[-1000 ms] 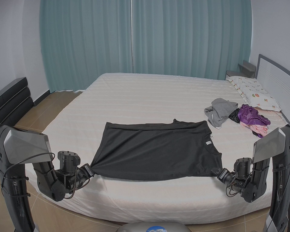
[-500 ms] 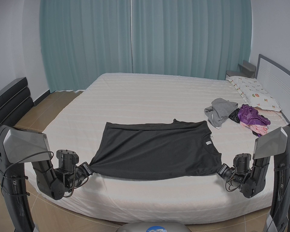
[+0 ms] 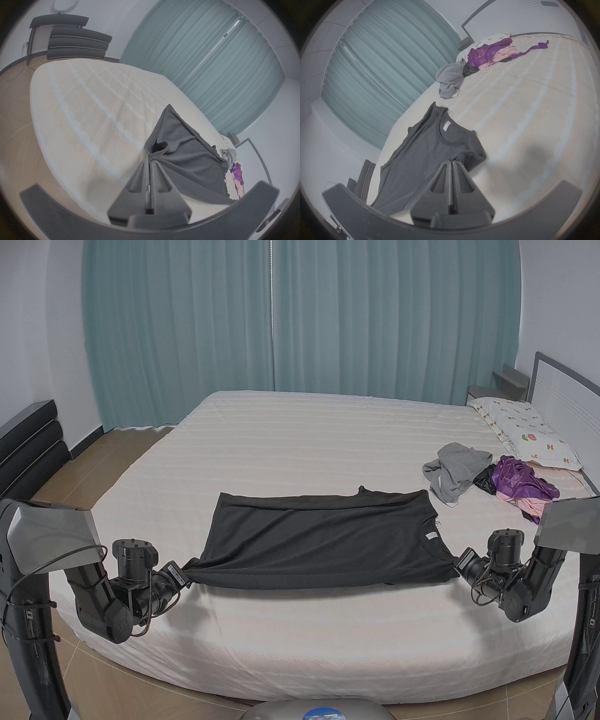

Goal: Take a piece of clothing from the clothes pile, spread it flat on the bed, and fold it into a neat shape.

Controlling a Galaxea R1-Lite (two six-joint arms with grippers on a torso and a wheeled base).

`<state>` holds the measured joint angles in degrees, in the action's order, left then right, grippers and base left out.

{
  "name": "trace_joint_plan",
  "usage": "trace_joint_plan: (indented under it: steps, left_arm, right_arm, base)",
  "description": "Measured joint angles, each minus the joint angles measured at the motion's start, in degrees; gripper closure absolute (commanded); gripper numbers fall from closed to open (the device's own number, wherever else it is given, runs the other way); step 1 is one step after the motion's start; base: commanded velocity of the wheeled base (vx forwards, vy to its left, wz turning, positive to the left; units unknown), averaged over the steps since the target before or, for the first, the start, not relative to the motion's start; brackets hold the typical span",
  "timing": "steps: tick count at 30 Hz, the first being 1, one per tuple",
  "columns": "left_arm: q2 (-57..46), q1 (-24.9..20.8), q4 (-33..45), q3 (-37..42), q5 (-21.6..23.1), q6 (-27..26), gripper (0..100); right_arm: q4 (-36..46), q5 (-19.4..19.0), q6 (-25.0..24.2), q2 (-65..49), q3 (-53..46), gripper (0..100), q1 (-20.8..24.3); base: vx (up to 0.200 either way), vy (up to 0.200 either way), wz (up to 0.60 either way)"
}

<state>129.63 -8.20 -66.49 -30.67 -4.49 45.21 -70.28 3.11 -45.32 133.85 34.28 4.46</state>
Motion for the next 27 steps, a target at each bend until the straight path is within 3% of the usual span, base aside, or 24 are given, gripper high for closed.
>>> trace_joint_plan:
  steps: [9, 17, 18, 27]
  left_arm:
    - [0.94, 0.18, -0.02, -2.1, 0.11, 1.97, 100]
    - [2.12, 0.2, -0.02, -2.95, 0.13, 2.3, 100]
    - [2.32, 0.2, -0.05, -3.04, 0.13, 2.33, 100]
    - [3.94, 0.05, 0.0, -3.52, 0.11, 2.4, 100]
  right_arm:
    - [12.51, 0.52, -0.35, 0.6, 17.29, 100, 0.0]
    - [17.54, 1.73, -0.44, 6.91, 31.4, 100, -0.04]
    - [18.27, 2.04, -0.46, 8.01, 33.02, 0, -0.04]
    - [19.79, 2.79, -0.41, 12.81, 37.41, 0, 0.05]
  base:
    - [0.0, 0.0, 0.0]
    - [0.0, 0.0, 0.0]
    - [0.0, 0.0, 0.0]
    - [0.0, 0.0, 0.0]
